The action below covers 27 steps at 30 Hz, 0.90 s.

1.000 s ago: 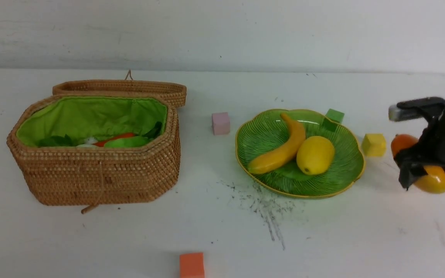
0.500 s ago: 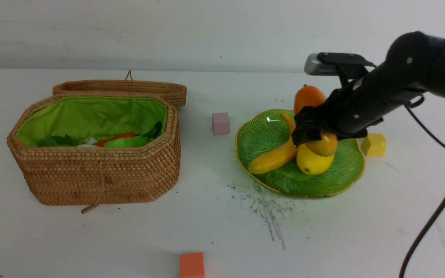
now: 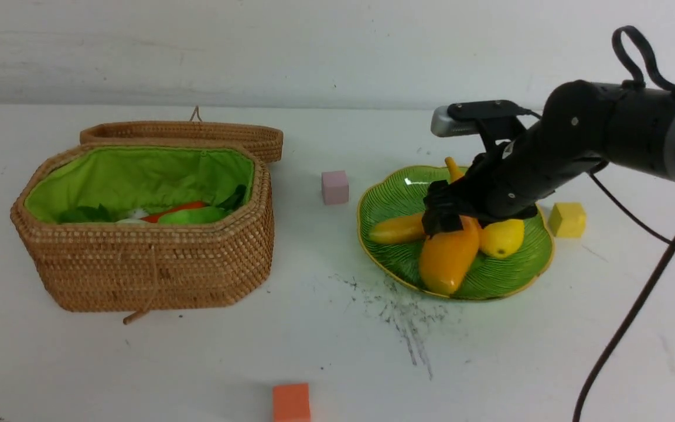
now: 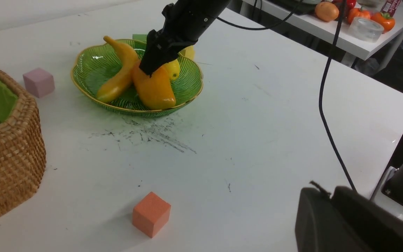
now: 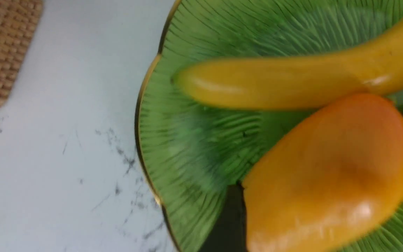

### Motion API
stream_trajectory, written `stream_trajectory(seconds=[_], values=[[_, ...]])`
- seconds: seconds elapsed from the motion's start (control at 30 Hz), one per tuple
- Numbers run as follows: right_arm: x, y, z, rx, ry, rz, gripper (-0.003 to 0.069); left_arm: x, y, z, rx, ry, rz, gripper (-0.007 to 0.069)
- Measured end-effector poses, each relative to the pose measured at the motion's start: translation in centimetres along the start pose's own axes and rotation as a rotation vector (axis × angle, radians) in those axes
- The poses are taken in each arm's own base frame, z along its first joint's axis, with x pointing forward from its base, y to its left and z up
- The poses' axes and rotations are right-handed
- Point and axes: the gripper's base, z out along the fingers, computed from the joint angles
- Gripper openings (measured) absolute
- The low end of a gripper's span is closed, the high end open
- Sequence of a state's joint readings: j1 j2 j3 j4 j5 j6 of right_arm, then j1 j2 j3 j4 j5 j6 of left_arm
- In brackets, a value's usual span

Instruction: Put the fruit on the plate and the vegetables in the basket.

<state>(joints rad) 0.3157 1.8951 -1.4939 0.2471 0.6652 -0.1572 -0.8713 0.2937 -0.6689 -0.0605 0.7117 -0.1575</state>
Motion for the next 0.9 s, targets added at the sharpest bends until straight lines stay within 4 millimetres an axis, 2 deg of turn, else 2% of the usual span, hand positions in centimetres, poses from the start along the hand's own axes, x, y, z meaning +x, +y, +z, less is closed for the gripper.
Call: stream_trajectory(seconds=[0.13, 0.2, 0.23, 0.27, 0.3, 0.4, 0.47, 0.57, 0.67, 0.7, 0.73, 0.8, 0.9], values=[[-0.2, 0.8, -5.1, -0.009, 0.011, -0.033, 0.051, -0.1, 0.2, 0.0, -0.022, -0.005, 0.026, 0.0049], [0.3, 1.4, -8.9, -0.008, 0.034, -0.046, 0.0412, -0.2, 0.3, 0.0, -0.032, -0.019, 0.04, 0.0034], [0.9, 1.7, -11.5, -0.004, 0.06, -0.05, 0.0329, -0.3, 0.3, -0.1, -0.033, -0.038, 0.046, 0.0013], [1.2, 1.9, -12.6, -0.002, 0.07, -0.051, 0.0292, -0.3, 0.3, -0.3, -0.031, -0.05, 0.047, 0.0001], [2.0, 2.1, -14.8, 0.002, 0.088, -0.049, 0.0217, -0.4, 0.3, -0.6, -0.025, -0.081, 0.047, -0.0013], [4.8, 2.6, -18.8, 0.01, 0.108, -0.026, 0.0063, 0.7, 0.4, -1.8, -0.011, -0.157, 0.049, -0.0013], [6.6, 2.8, -20.9, 0.01, 0.086, -0.005, 0.0005, 1.8, 0.6, -2.1, -0.004, -0.196, 0.049, -0.0013], [10.6, 3.1, -23.7, 0.009, 0.05, 0.055, -0.0015, 3.8, 1.1, -1.9, 0.008, -0.26, 0.051, -0.0013], [15.3, 3.3, -25.3, -0.007, 0.016, 0.127, -0.0007, 5.8, 1.5, -0.7, 0.013, -0.288, 0.051, -0.0013], [17.7, 3.4, -25.7, -0.017, -0.002, 0.159, -0.0001, 6.7, 1.7, 0.1, 0.014, -0.279, 0.046, -0.0013], [18.7, 3.4, -25.9, -0.022, -0.009, 0.171, 0.0001, 6.9, 1.8, 0.3, 0.015, -0.283, 0.046, -0.0013], [22.6, 3.3, -26.0, -0.029, -0.048, 0.216, 0.0003, 7.7, 2.0, 1.0, 0.012, -0.283, 0.051, -0.0013], [25.3, 3.1, -25.8, -0.027, -0.087, 0.259, 0.0005, 7.9, 2.1, 1.3, 0.013, -0.291, 0.051, -0.0013]])
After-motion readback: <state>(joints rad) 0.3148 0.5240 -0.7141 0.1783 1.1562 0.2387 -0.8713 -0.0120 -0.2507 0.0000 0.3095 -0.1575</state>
